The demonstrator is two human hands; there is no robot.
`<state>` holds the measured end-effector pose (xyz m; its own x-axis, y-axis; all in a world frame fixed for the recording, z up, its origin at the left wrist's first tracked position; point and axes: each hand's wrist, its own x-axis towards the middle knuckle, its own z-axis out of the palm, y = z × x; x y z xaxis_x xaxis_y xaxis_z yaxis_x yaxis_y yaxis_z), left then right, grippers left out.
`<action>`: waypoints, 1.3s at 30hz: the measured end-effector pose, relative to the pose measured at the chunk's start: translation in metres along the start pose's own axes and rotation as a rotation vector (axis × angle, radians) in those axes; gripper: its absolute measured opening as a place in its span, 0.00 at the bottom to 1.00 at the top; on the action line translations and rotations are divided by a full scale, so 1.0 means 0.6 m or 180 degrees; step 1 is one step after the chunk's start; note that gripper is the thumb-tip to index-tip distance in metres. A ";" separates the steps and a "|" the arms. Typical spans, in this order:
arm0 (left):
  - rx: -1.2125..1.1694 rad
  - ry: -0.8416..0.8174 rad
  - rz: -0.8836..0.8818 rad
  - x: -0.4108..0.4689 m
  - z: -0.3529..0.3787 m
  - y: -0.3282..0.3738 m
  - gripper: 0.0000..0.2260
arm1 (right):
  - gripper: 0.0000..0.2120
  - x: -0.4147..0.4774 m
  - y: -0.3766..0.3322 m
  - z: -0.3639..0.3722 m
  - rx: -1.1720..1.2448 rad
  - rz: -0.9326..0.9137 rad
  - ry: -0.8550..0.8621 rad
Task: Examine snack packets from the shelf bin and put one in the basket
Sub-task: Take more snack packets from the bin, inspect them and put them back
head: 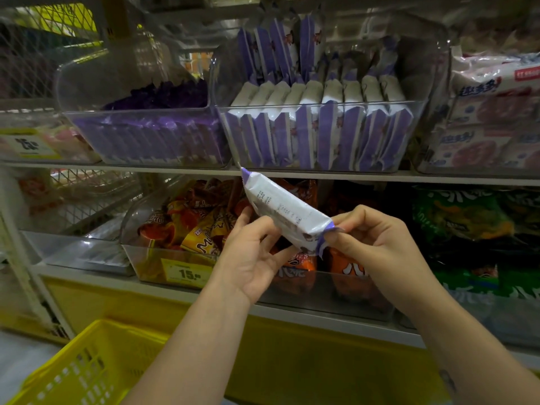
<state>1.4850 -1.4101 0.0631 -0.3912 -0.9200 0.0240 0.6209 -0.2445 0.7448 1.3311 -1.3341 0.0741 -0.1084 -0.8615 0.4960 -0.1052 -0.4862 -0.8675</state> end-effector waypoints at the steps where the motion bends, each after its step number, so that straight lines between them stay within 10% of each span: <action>1: -0.0122 -0.0053 -0.0044 -0.001 -0.001 0.002 0.29 | 0.08 0.000 0.002 -0.001 0.0101 0.0038 0.0029; 15: -0.0646 -0.0249 -0.0352 -0.007 -0.018 0.012 0.27 | 0.19 -0.001 0.020 -0.008 0.0442 0.0422 0.0168; 25: 0.0802 -0.0953 0.0824 -0.052 0.032 0.037 0.29 | 0.05 0.004 -0.047 0.023 0.1458 0.0342 0.0345; 33: 0.2415 -0.0496 0.1919 -0.082 0.124 0.113 0.26 | 0.41 0.019 -0.157 -0.001 -0.2729 -0.1491 0.0172; 39: 0.3283 -0.0764 0.2268 -0.088 0.200 0.167 0.21 | 0.44 0.069 -0.222 -0.027 -0.3508 -0.1244 -0.0589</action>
<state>1.4866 -1.3497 0.2165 -0.3699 -0.6446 0.6691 -0.0279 0.7276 0.6855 1.3245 -1.3029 0.2107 0.2556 -0.7345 0.6287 -0.9046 -0.4111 -0.1125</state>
